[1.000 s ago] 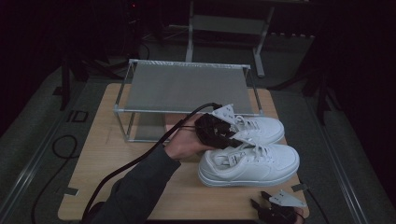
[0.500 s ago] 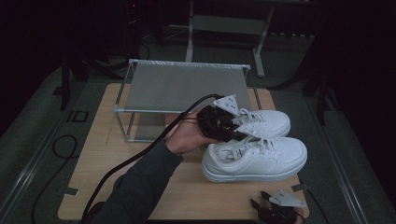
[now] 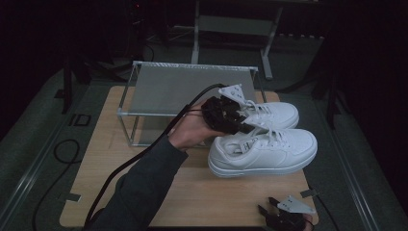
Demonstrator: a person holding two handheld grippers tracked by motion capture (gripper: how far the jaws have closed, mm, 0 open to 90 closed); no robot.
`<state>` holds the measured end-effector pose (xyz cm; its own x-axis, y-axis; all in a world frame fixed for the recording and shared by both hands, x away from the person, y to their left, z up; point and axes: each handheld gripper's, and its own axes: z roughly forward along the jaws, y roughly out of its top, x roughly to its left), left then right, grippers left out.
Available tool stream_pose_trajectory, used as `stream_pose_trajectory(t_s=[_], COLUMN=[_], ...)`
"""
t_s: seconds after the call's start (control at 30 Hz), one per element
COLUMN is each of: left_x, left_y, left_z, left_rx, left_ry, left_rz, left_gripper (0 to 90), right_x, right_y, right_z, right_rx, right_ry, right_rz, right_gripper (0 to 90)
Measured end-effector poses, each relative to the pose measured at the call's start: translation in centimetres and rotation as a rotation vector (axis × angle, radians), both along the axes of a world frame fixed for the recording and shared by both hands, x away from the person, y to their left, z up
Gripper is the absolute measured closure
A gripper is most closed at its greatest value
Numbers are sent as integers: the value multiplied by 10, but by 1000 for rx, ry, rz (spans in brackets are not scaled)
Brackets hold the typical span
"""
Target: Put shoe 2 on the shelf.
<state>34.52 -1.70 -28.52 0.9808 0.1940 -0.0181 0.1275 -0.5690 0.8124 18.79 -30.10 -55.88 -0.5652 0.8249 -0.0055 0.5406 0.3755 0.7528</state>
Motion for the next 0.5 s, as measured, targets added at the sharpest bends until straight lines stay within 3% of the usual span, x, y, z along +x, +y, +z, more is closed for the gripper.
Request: stream_pose_trajectory(t_s=[0.23,0.5], left_x=[7,16], left_y=[2,4], left_z=[6,10], left_rx=[20,6], left_ry=[-26,-15], left_rz=[24,53], left_gripper=[759,759], right_x=[0,0], right_y=[0,0], right_z=[0,0], right_rx=[0,-1], right_ry=[0,0], right_rz=[0,0], right_gripper=[459,460])
